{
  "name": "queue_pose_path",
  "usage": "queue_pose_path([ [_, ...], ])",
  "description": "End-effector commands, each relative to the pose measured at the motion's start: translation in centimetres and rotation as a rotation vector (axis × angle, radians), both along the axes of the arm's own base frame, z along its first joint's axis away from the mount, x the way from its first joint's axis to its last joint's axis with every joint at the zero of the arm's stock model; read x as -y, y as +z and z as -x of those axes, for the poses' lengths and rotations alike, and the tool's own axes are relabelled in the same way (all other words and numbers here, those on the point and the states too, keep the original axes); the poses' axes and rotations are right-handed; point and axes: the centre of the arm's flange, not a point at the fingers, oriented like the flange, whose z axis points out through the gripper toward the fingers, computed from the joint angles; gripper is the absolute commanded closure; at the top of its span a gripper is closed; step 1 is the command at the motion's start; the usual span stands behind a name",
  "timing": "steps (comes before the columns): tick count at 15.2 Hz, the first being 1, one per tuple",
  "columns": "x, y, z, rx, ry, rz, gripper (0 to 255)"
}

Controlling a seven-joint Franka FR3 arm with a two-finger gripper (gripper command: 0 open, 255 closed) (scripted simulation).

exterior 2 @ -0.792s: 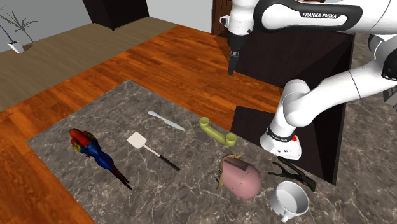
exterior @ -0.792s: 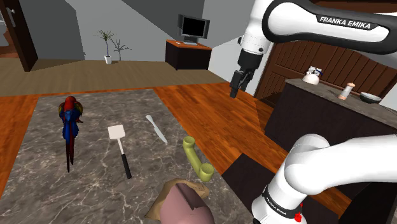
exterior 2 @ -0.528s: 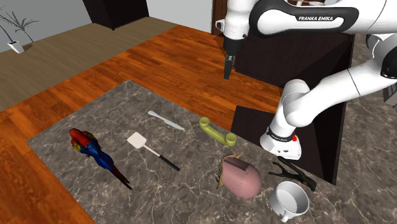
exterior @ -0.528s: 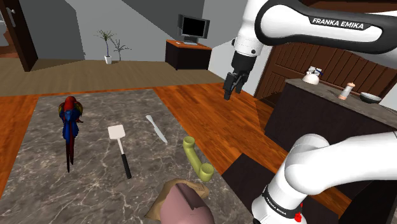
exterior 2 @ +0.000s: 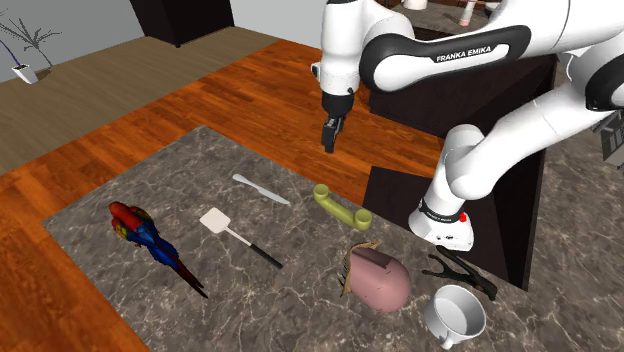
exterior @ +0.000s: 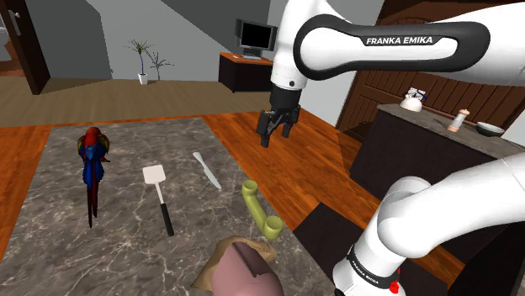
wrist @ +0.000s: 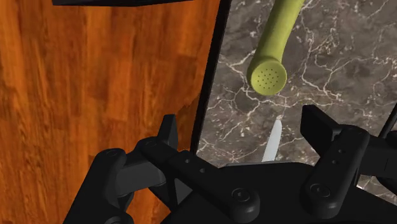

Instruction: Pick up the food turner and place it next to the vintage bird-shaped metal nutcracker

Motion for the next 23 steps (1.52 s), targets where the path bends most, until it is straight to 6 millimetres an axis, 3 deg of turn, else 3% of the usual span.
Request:
queue_pose_path([
  [1, -1.9, -1.4, -1.4, -0.006, -0.023, -0.005, 0],
  [23, -22.0, -14.1, -18.1, -0.068, -0.250, -0.043, 0],
])
